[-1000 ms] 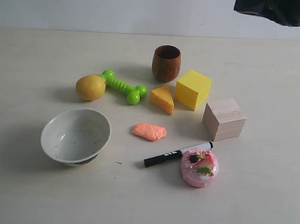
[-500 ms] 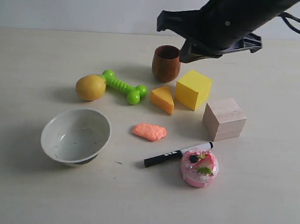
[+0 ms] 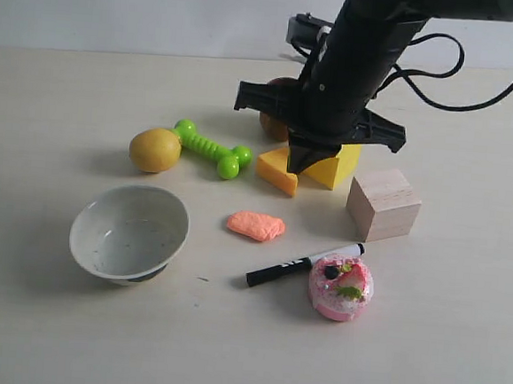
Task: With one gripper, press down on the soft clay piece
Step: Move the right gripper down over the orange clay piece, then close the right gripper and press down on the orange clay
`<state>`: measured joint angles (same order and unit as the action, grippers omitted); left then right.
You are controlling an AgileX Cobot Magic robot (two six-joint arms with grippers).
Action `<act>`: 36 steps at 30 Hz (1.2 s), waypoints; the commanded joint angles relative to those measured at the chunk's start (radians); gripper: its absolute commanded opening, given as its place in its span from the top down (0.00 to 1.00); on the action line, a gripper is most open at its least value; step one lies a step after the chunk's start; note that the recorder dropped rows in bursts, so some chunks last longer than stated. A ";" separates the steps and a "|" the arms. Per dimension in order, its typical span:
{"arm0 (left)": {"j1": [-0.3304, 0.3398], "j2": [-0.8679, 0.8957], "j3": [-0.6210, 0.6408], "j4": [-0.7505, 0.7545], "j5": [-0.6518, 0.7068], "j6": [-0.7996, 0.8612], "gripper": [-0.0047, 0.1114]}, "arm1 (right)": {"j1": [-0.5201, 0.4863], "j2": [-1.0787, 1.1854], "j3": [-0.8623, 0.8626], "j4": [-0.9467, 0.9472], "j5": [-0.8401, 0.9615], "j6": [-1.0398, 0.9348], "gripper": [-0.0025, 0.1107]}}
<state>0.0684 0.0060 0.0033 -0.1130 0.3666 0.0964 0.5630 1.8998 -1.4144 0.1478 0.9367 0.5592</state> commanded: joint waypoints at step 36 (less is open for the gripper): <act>0.001 -0.006 -0.003 -0.002 -0.009 0.001 0.96 | 0.071 0.266 -0.140 -0.009 0.081 0.251 0.98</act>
<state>0.0684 0.0060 0.0033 -0.1130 0.3666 0.0964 0.6323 2.1534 -1.5459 0.1485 1.0155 0.8065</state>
